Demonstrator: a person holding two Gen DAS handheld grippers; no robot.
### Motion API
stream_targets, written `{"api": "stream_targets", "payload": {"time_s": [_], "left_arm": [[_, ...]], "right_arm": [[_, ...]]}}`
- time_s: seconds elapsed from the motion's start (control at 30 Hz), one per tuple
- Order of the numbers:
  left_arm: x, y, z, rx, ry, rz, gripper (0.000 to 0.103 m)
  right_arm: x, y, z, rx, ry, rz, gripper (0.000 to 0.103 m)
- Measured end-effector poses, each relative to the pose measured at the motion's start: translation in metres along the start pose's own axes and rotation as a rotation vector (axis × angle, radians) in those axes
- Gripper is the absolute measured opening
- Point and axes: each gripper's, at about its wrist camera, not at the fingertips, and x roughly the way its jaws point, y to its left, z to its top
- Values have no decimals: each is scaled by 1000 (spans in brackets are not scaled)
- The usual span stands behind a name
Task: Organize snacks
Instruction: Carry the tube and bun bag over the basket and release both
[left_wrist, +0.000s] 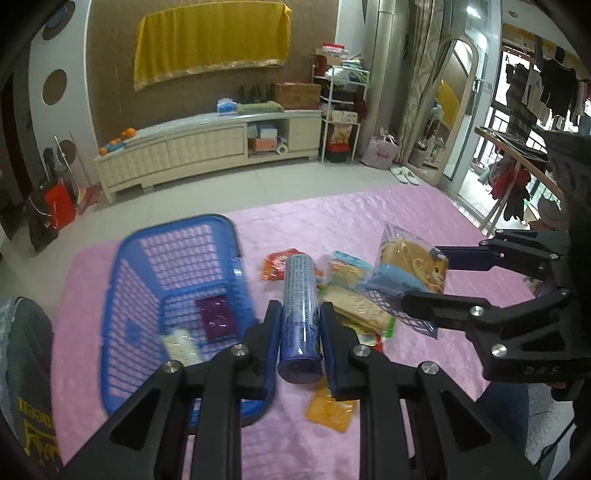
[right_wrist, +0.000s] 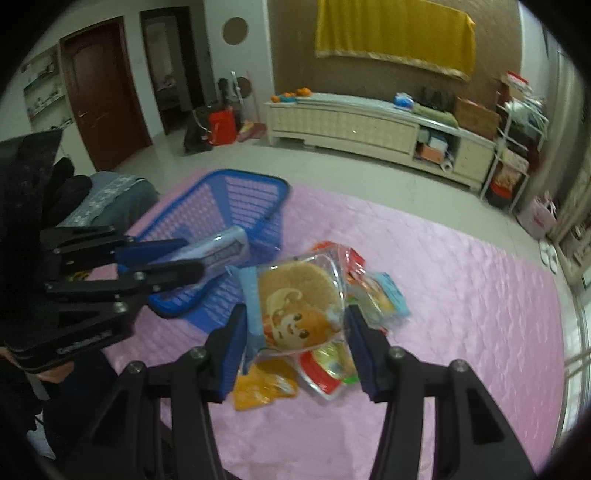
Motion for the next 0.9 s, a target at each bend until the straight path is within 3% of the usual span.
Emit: {"api": "stream_targets", "payload": {"time_s": [0.2,0.4,0.7,0.9], "left_arm": [[-9,41,1,-19,0,43,19],[-3,77,6,-28,16,80,19],[42,114,16,-69,88,109,19],[72,129,21,-78,139,119,19]], "right_arm": [[6,32,17,-47,-18,18,57],[40,53,39,-49,1,53,57],[94,74,69,-81,42,56,57],[127,64,78,-51,79,68,57]]}}
